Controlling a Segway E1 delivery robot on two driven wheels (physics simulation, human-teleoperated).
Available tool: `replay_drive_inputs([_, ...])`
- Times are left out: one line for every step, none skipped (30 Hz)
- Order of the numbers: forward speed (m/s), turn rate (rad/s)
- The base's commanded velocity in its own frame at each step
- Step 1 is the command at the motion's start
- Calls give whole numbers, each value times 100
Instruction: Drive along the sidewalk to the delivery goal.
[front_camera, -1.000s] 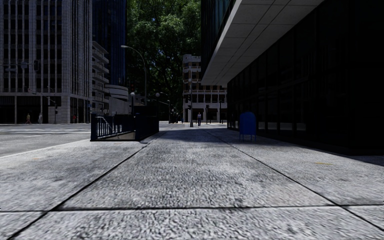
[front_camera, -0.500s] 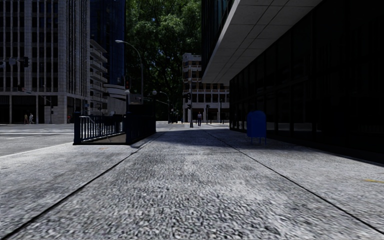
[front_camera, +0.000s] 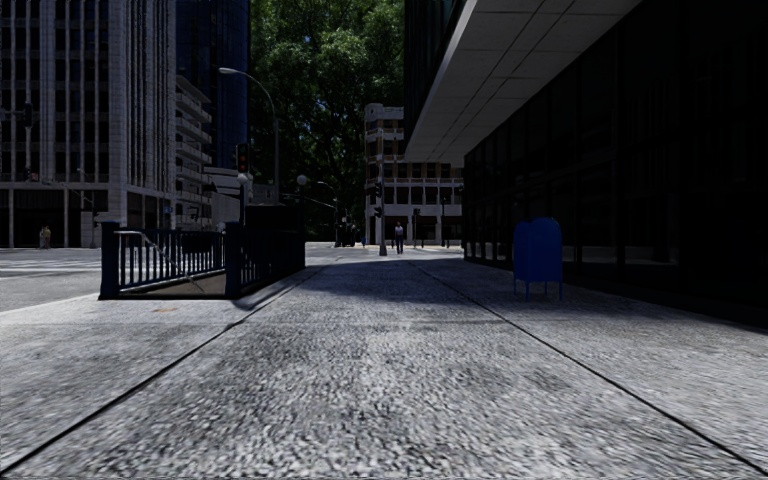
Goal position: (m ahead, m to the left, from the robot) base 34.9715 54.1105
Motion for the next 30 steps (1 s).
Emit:
replay_drive_inputs([200, 0])
replay_drive_inputs([200, 0])
replay_drive_inputs([200, 0])
replay_drive_inputs([200, 0])
replay_drive_inputs([200, 0])
replay_drive_inputs([200, 0])
replay_drive_inputs([200, 0])
replay_drive_inputs([200, 0])
replay_drive_inputs([200, 0])
replay_drive_inputs([200, 0])
replay_drive_inputs([200, 0])
replay_drive_inputs([200, 0])
replay_drive_inputs([200, 0])
replay_drive_inputs([200, 0])
replay_drive_inputs([200, 0])
replay_drive_inputs([200, 0])
replay_drive_inputs([200, 0])
replay_drive_inputs([200, 0])
replay_drive_inputs([200, 0])
replay_drive_inputs([200, 0])
replay_drive_inputs([200, 0])
replay_drive_inputs([200, 0])
replay_drive_inputs([200, 0])
replay_drive_inputs([200, 0])
replay_drive_inputs([200, 0])
replay_drive_inputs([200, 0])
replay_drive_inputs([200, 0])
replay_drive_inputs([200, 0])
replay_drive_inputs([200, 0])
replay_drive_inputs([200, 0])
